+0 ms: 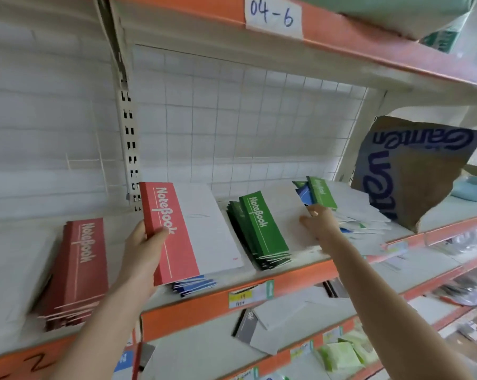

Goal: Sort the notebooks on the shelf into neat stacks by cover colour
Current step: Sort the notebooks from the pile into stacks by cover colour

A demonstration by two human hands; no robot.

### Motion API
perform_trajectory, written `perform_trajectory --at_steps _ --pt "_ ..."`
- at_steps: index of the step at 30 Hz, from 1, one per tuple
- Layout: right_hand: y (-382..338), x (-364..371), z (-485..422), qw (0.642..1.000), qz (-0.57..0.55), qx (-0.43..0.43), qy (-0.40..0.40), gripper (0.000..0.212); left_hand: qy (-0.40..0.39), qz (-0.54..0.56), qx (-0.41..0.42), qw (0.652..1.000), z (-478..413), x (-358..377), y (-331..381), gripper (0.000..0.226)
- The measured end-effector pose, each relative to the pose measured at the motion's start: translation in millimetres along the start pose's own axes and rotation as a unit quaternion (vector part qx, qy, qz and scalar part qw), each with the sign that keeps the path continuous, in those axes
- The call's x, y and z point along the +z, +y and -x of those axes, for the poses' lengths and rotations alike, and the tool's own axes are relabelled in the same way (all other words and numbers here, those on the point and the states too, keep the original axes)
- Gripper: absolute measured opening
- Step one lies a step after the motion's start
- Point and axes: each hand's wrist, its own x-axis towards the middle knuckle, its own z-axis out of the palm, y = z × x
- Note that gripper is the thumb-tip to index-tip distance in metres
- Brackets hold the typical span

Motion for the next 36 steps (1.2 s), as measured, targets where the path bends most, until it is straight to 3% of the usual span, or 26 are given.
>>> perform_trajectory --at_steps 3,5,9,14,16,22,25,28,33,36 --pt "4 2 -14 0.985 0.169 -0.029 -0.017 0.013 0.017 0.001 -0.004 1.0 -1 6 -3 0.017" --pt "8 7 -15 0.967 0.251 -0.038 -0.032 0.02 0.018 -0.006 -0.013 1.0 -1 8 -4 0.023" --pt "15 15 -17 0.949 0.302 -0.085 -0.015 0.031 -0.017 -0.039 -0.025 0.999 -7 15 -5 0.058" --pt "17 22 -11 0.941 0.318 -0.102 -0.049 0.048 0.0 -0.198 0.034 0.98 -16 15 -16 0.091" --pt "18 23 -7 0.942 0.314 -0.106 -0.051 0.049 0.001 -0.227 0.062 0.972 -13 15 -19 0.088" --pt "7 28 7 0.935 0.32 -0.153 -0.03 0.048 0.027 -0.172 0.116 0.978 -4 4 -11 0.073" --pt "-8 42 17 0.926 0.316 -0.201 -0.051 0.047 0.055 -0.12 0.106 0.986 2 -15 4 0.068" --pt "-26 64 34 0.908 0.318 -0.262 -0.08 0.046 0.097 -0.133 0.092 0.982 5 -45 16 0.064" --pt "-49 104 67 0.875 0.312 -0.34 -0.146 0.047 0.14 -0.24 0.063 0.959 5 -95 14 0.067" --pt "-56 124 84 0.86 0.322 -0.35 -0.187 0.045 0.15 -0.398 0.081 0.901 0 -108 4 0.058"
